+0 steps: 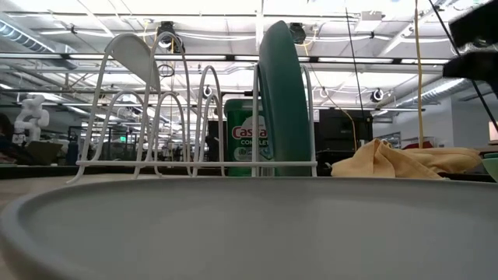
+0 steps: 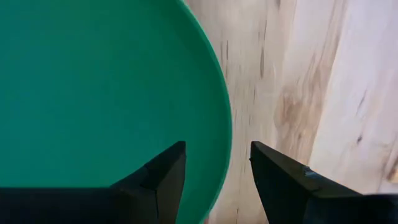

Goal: Sort dishes
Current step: Put the dark green plate into the dish rack

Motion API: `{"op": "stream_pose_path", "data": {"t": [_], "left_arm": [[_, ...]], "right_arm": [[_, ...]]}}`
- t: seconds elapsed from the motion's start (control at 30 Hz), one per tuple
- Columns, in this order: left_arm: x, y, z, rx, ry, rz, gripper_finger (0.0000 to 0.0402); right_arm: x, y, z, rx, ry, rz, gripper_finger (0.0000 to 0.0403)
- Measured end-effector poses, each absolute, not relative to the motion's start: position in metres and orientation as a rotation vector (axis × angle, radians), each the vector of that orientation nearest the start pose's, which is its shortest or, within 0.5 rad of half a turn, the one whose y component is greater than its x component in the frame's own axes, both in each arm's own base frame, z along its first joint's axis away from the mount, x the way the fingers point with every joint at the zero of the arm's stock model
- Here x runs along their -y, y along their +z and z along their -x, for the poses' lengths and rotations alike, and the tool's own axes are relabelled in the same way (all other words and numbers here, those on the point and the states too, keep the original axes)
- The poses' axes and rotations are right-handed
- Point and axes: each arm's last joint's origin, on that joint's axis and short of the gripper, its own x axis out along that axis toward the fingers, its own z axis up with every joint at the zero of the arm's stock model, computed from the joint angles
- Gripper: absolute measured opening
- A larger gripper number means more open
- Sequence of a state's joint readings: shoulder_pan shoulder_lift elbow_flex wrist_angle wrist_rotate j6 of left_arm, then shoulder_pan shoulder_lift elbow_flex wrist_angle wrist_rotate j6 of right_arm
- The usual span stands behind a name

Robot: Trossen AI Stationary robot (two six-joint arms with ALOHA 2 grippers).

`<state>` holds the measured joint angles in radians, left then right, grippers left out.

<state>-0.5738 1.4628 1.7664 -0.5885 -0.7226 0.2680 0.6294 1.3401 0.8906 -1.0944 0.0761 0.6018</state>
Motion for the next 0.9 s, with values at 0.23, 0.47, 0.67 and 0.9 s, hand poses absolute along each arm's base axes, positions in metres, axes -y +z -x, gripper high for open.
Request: {"op": "stream_pose_path", "data": {"t": [0.23, 0.47, 0.67, 0.9], "left_arm": [[0.152, 0.467, -0.252, -0.250, 0.125, -0.438, 0.0173], [0.152, 0.465, -0.252, -0.270, 0.126, -0.447, 0.0173], [0.152, 0.464, -0.252, -0.276, 0.125, -0.452, 0.0173], [0.151, 0.462, -0.251, -0.292, 0.125, -0.448, 0.0173]], "right_arm": [[-0.110, 0.184, -0.162, -1.505, 0.007, -0.029, 0.0173], [-0.106, 0.178, -0.163, -1.489, -0.009, -0.036, 0.0132], [-0.106, 0.178, -0.163, -1.486, -0.009, -0.032, 0.0047], [-0.106, 0.178, -0.163, -1.481, -0.001, -0.033, 0.0010]]}}
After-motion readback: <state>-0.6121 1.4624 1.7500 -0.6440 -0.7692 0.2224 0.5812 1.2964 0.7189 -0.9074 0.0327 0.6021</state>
